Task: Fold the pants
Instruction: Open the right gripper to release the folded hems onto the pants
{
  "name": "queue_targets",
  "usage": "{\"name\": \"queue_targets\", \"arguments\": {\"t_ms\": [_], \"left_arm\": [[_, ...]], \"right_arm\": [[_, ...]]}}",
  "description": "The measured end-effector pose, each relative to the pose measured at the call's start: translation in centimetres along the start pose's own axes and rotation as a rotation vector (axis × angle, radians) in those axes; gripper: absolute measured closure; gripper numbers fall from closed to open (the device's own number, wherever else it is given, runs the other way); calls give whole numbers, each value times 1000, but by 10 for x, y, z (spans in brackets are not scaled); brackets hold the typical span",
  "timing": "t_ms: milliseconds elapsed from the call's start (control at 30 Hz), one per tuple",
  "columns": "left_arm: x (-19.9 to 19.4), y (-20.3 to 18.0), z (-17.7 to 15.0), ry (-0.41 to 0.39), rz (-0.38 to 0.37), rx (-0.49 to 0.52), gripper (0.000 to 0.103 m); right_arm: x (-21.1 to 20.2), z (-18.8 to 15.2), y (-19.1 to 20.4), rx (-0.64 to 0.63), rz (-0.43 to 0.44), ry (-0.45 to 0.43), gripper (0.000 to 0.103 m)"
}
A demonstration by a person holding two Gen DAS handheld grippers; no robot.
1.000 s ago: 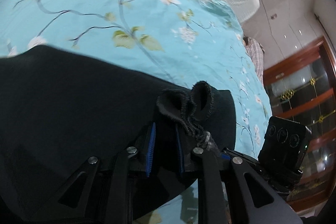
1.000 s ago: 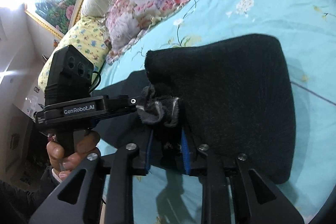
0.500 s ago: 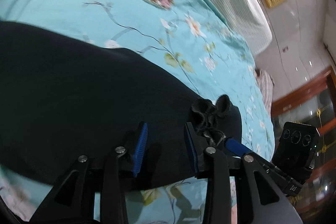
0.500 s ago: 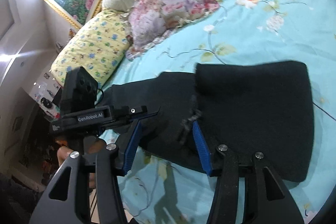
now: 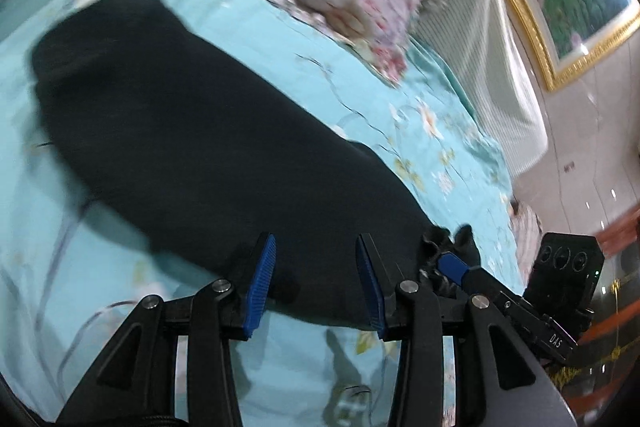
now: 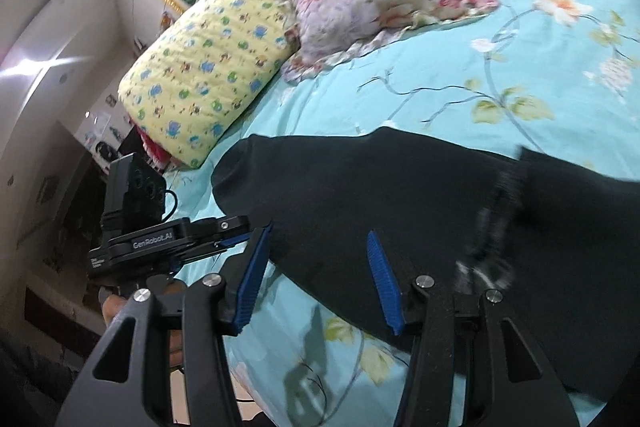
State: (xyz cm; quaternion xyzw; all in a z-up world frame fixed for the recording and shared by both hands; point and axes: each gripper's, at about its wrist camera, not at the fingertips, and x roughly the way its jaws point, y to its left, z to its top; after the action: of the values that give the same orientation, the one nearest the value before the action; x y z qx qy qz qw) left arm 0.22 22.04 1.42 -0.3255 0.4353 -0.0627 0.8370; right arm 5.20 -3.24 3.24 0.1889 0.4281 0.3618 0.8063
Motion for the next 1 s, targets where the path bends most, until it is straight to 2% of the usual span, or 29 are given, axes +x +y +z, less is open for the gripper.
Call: {"name": "queue_targets", "arguments": {"t_ms": [100,200,367,667,1000], "left_arm": [[-22,13,-1,-80,67,-24,51],[-37,23,1,-126,105,-48,50],[-57,52,6,-203,170,-147,49],[-53,93,22,-195,211,-245,45],[-30,119,40,-160,192,-305,45]], "right_arm": [[15,7,9,-30,9,33,51],[30,15,18,-68,9,60,51],[54,35,32,-120,17,91,51],[107,68,50,-202,30,168,51],[187,105,61,-283,3,270,51]]}}
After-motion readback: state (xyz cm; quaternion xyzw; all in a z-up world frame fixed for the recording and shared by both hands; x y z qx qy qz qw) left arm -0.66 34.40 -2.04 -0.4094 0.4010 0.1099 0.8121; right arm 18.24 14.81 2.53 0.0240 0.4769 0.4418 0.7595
